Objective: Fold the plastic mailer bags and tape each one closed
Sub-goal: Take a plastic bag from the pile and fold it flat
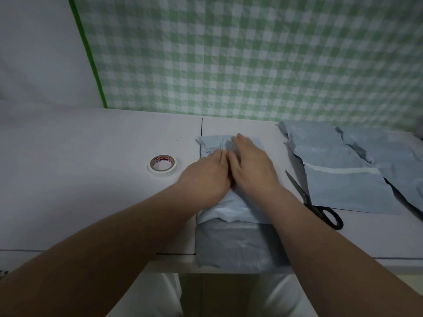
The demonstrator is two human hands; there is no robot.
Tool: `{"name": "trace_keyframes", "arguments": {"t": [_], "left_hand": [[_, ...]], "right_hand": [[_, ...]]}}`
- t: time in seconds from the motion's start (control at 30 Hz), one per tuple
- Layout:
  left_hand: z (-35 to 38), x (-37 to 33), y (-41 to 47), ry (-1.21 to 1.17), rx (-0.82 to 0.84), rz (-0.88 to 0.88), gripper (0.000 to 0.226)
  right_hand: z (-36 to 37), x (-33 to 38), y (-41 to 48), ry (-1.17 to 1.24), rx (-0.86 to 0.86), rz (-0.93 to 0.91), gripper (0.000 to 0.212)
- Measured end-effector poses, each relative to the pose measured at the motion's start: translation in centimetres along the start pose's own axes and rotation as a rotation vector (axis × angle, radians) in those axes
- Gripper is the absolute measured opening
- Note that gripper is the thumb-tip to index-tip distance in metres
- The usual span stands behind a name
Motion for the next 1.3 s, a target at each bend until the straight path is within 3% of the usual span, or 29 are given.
{"name": "trace_keyframes", "arguments": {"t": [0.2, 0.33, 0.63, 0.77, 0.9, 1.03, 1.17, 1.23, 1.3], "left_hand": [[0.5, 0.6, 0.8, -0.032, 0.017, -0.012, 0.049], [1.7, 1.2, 0.3, 0.109, 0.127, -0.017, 0.056], [2.9, 2.2, -0.2, 0.042, 0.255, -0.142, 0.061], [2.8, 2.4, -0.6, 0.053, 0.251, -0.158, 0.064], [1.9, 2.9, -0.9, 0.178, 0.255, -0.175, 0.071], [-1.0, 2.2, 0.1, 0.277, 0.107, -0.154, 0.051], [-0.8, -0.1, 1.4, -0.051, -0.056, 0.064, 0.040], [0.3, -0.7, 1.3, -0.235, -0.007, 0.124, 0.046], [1.5, -0.6, 0.9, -0.251, 0.085, 0.127, 0.053]], "right_hand": [[0.7, 0.8, -1.4, -0.118, -0.077, -0.152, 0.027], [0.5, 1.4, -1.9, -0.207, -0.146, -0.145, 0.024], [1.6, 0.5, -2.1, -0.072, 0.071, -0.133, 0.034], [1.5, 0.1, -2.7, -0.067, 0.122, -0.095, 0.037], [-0.5, -2.3, -2.9, -0.076, 0.010, 0.151, 0.029], [-0.6, -2.2, -2.5, -0.292, 0.013, 0.058, 0.036], [0.3, -1.7, -1.3, -0.181, 0.174, 0.035, 0.066], [0.7, -1.7, -0.5, -0.094, 0.227, 0.037, 0.069], [1.4, -2.2, -0.1, -0.034, 0.281, 0.068, 0.068]]}}
Point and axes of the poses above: each hand's wrist, its own y-axis towards the middle knuckle, its own z-axis out of the palm, x = y × z, the point moved 9 cm from there along y, towards the middle knuckle, and after that the axes turned 6 degrees about z, right-handed, at the moved point
